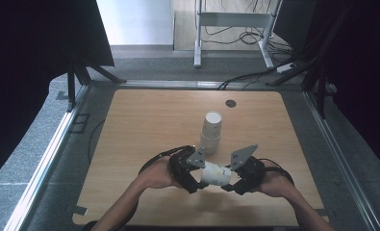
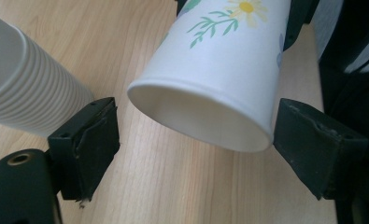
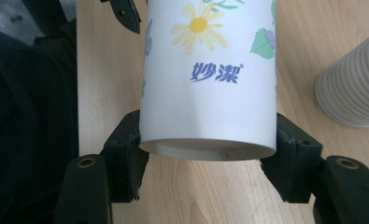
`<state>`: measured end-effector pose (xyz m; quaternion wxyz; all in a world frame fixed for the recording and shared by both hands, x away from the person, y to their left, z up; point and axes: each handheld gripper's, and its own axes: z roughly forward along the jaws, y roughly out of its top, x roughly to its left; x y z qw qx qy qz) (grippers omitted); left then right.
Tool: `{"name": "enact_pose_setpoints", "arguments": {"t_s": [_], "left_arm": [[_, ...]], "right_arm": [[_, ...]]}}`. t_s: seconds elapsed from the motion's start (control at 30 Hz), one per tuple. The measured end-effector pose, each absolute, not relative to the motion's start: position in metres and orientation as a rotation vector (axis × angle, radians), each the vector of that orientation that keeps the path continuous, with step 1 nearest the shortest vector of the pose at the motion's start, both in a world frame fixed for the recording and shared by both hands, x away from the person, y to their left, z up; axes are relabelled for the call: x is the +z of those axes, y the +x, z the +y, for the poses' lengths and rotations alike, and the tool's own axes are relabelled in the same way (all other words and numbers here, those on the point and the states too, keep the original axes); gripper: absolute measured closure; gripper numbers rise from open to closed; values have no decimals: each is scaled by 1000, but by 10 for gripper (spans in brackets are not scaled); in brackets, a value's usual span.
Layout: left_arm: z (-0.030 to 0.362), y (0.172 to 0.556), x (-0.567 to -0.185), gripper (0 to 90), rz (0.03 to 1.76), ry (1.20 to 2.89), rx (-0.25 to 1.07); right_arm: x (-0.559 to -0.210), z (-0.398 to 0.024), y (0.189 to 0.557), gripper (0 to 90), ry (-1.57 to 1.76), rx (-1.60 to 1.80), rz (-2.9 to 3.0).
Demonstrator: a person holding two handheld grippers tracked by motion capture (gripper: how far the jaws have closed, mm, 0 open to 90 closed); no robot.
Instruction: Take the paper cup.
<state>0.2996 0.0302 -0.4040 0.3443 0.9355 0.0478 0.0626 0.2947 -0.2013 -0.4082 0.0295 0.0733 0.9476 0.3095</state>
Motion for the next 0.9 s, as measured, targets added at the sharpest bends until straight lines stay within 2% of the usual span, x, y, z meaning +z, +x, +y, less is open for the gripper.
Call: {"name": "enact_pose_setpoints", "arguments": {"t_s": [0.43, 0.9], "left_arm": [[44, 303, -403, 135, 176, 2215, 64], [46, 303, -411, 136, 166, 2139, -28]], "right_arm": [[-413, -220, 290, 368, 199, 1181, 2823], [-423, -225, 288, 368, 117, 1342, 2747]]}}
